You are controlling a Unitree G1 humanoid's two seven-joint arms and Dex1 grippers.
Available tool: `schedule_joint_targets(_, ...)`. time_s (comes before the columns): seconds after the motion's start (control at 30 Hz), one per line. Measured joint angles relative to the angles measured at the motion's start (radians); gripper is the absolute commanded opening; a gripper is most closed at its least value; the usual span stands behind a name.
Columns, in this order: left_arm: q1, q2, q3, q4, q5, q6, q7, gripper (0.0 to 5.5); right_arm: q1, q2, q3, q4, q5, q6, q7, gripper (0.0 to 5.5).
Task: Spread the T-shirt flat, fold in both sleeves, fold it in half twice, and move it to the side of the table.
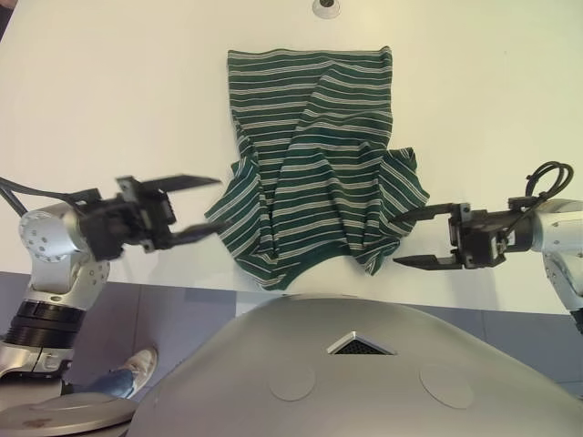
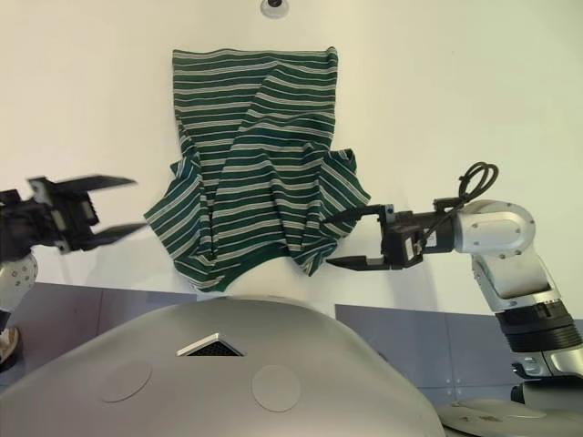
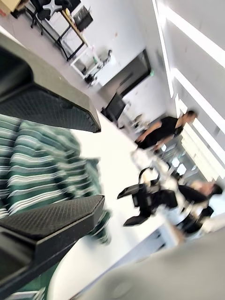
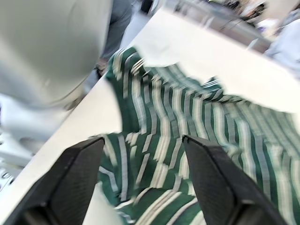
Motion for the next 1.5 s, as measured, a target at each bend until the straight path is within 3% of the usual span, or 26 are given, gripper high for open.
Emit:
schedule_joint_targets(0.13,-0.078,-0.107,0.064,0.067,0.032,0.080,0.039,2.42,-0.087,0.060,-0.074,0.023,0.084,0.085,-0.071,3.11)
schedule_joint_targets(0.37,-0.216,-0.237,0.036,0.409,0.677,-0.057,0.256,2.42,-0.265,0.212,-0.076,0.190,-0.236,0.109,-0.356,3.11)
schedule_joint_targets(0.43,-0.196,-0.243,-0.011,0.419,0.741,-0.096,0.249,2.42,-0.287,0.238,-0.057,0.218,-0.316,0.108,-0.405,3.11)
schedule_joint_targets(0.6,-0.110,-0.197,-0.100,0.359,0.696,-0.137,0.171,2.42,-0.271,0.244,-0.013,0.233,-0.385,0.080,-0.393,3.11)
schedule_joint_targets(0.73,-0.104,-0.156,-0.116,0.372,0.751,-0.168,0.166,2.42,-0.231,0.174,0.012,0.297,-0.430,0.029,-0.329,3.11)
schedule_joint_targets(0.93,-0.203,-0.149,-0.112,0.475,1.069,-0.285,0.438,2.42,-0.229,0.160,0.011,0.329,-0.426,0.014,-0.311,3.11)
schedule_joint_targets(1.1,-0.276,-0.074,-0.113,0.554,1.248,-0.289,0.663,2.42,-0.206,0.126,0.012,0.405,-0.469,-0.065,-0.321,3.11)
schedule_joint_targets(1.27,-0.299,-0.016,-0.127,0.614,1.296,-0.287,0.777,2.42,-0.265,0.113,0.024,0.486,-0.574,-0.139,-0.438,3.11)
schedule_joint_targets(1.5,-0.308,0.026,-0.155,0.686,1.298,-0.285,0.887,2.42,-0.201,-0.009,-0.013,0.486,-0.578,-0.148,-0.464,3.11)
